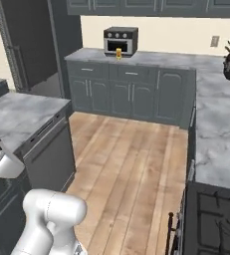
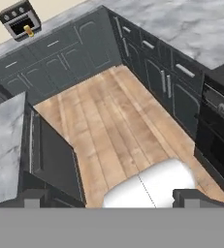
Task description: Place the ketchup and mustard from the counter to the top shelf of the fridge. If the existing items in the fridge are on the top shelf, move them to other shelves.
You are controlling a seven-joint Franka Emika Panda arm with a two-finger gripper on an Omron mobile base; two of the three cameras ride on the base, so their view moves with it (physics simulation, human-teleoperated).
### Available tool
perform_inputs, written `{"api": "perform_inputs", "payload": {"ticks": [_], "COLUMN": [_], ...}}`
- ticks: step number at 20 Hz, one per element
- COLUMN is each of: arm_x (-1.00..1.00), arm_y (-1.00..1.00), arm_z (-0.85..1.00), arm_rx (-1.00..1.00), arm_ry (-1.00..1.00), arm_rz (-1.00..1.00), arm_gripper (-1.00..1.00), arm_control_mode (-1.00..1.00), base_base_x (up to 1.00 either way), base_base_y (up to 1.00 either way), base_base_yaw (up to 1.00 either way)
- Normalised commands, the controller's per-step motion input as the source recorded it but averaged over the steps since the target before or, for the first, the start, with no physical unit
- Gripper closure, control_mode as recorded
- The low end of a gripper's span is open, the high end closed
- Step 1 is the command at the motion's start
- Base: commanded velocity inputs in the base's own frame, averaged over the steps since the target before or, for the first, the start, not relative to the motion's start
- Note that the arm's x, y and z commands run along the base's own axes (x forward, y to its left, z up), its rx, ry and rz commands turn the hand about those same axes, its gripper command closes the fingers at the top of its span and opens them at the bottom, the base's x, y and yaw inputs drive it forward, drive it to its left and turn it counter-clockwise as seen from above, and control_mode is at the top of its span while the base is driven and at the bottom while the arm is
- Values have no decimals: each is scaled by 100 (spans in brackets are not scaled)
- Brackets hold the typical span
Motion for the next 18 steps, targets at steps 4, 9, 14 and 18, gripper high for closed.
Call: {"api": "perform_inputs", "payload": {"ticks": [4,9,14,18], "arm_x": [0,0,0,0], "arm_y": [0,0,0,0], "arm_z": [0,0,0,0], "arm_rx": [0,0,0,0], "arm_ry": [0,0,0,0], "arm_rz": [0,0,0,0], "arm_gripper": [-100,-100,-100,-100], "arm_control_mode": [100,100,100,100], "base_base_x": [100,100,100,100], "base_base_y": [-17,-53,-62,-63], "base_base_yaw": [46,27,22,20]}}
